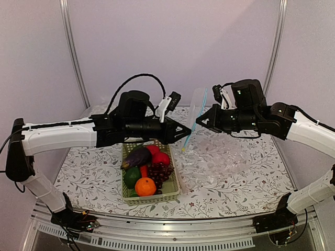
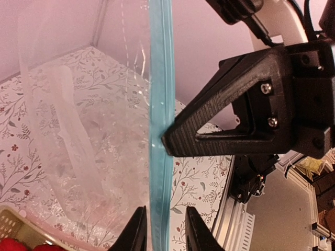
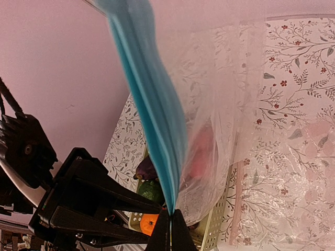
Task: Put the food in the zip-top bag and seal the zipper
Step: Open the zipper food storage bag.
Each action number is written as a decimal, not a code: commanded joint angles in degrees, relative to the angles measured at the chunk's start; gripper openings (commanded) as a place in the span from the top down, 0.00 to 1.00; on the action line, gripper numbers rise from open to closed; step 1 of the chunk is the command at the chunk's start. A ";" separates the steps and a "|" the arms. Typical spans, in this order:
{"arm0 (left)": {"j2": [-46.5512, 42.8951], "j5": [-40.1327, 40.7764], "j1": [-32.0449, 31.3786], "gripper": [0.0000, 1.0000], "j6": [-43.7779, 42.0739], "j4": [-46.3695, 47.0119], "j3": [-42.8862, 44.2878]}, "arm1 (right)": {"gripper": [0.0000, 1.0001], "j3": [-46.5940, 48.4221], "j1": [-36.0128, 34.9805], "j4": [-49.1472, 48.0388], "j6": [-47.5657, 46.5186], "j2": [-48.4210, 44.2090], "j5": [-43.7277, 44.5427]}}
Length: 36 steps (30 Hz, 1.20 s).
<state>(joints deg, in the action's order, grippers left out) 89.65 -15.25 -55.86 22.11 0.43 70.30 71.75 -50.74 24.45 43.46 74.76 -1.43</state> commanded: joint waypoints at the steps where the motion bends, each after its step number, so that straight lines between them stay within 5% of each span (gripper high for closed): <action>1: -0.17 -1.29 0.66 0.75 -0.41 0.17 -0.48 | 1.00 0.50 -0.41 0.34 -0.78 -0.27 -0.07; 36: 3.92 3.73 -0.63 0.89 -2.98 -5.88 3.70 | 1.00 0.52 -0.49 0.30 -0.38 -0.41 -0.86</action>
<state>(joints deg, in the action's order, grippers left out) 92.14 -14.15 -55.88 20.78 -3.49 71.68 71.75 -50.74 24.45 43.46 74.76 -2.04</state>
